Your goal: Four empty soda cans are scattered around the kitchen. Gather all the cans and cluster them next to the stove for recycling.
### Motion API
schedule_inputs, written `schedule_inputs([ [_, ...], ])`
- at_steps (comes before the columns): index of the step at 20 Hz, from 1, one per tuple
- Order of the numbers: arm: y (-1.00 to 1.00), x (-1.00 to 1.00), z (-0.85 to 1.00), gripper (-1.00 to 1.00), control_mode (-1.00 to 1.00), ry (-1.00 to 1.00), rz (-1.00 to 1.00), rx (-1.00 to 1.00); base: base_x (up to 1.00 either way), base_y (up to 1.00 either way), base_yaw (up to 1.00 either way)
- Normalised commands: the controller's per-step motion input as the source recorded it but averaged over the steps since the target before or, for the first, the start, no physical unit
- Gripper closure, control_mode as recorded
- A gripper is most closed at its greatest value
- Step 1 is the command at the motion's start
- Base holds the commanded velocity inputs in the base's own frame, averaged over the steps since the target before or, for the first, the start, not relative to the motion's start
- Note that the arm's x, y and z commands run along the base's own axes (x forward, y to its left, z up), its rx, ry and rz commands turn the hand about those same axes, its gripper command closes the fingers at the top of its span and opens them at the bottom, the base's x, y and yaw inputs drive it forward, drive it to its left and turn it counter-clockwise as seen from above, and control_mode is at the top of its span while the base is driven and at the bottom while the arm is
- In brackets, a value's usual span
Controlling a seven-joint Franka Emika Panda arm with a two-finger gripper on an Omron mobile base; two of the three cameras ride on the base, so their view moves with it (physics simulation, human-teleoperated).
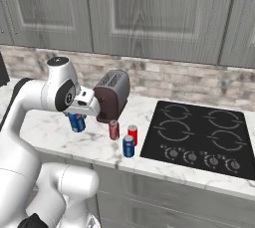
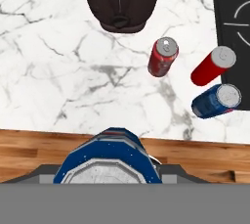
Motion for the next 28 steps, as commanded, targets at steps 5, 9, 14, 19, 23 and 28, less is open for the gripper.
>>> schedule_inputs([
  [5,-0.17,0.17,-0.17,1.00,-1.00,0.02,0.00,0.01,0.00,0.00,0.00],
  [9,-0.18,0.20,-0.12,1.00,-1.00,0.02,0.00,0.02,0.00,0.00,0.00],
  [14,-0.13,0.18,-0.15,1.00,-1.00,0.02,0.00,0.01,0.00,0.00,0.00],
  [19,-0.09,0.11,-0.26,1.00,-1.00,0.00,0.00,0.00,0.00,0.00,0.00],
  [23,-0.08,0.13,-0.26,1.00,-1.00,0.00,0.00,0.00,0.00,0.00,0.00],
  [28,-0.14,0.19,-0.32,1.00,-1.00,0.01,0.00,-0.02,0.00,0.00,0.00],
])
